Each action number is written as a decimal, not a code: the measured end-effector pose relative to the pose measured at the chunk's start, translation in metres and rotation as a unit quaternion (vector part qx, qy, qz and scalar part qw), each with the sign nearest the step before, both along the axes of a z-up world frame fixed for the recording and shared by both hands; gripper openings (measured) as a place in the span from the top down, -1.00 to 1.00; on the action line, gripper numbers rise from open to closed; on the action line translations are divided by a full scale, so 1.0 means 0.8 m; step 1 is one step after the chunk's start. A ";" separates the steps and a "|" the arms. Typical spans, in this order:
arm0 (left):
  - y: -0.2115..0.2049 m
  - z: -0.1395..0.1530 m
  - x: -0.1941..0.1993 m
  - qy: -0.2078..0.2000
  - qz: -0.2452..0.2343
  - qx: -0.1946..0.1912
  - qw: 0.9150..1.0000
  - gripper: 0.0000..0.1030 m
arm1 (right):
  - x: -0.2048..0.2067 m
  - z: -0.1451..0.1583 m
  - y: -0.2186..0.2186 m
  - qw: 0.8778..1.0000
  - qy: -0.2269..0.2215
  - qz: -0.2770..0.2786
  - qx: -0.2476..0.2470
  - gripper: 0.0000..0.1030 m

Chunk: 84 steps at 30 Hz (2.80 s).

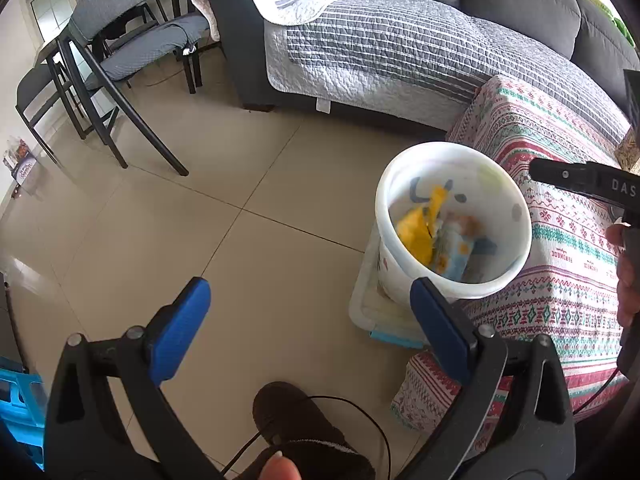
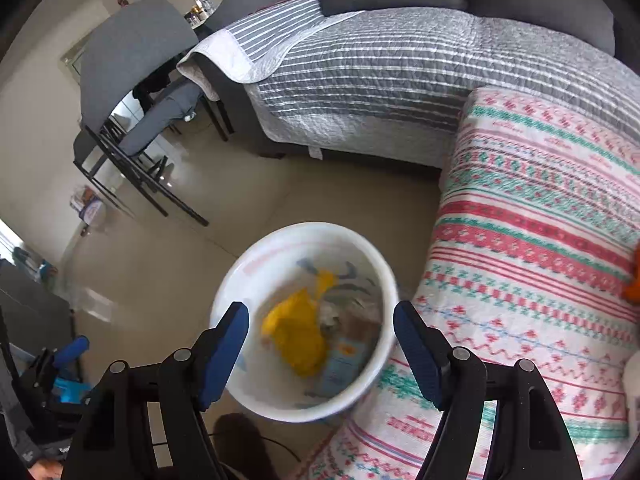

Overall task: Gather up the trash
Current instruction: 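Drop the milk carton into the white bucket with the right tool, then move the left tool back over the table toward the white bottles, then grasp a white bottle with the left tool and lift it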

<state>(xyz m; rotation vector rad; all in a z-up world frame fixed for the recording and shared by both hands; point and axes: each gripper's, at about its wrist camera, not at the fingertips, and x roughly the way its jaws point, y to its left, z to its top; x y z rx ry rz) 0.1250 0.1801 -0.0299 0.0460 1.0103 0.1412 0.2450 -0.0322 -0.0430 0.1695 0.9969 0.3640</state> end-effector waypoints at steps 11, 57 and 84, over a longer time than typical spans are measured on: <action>-0.036 0.008 0.001 0.009 -0.026 -0.013 1.000 -0.94 | -0.043 0.026 -0.059 0.998 -0.003 -0.038 -0.055 -0.63; -0.404 -0.013 0.054 0.061 -0.183 -0.123 0.974 -0.98 | -0.182 0.042 -0.469 0.962 0.046 -0.241 -0.121 -0.67; -0.511 -0.056 0.080 0.097 -0.193 -0.174 0.961 -0.23 | -0.184 0.017 -0.525 0.958 0.078 -0.249 -0.117 -0.67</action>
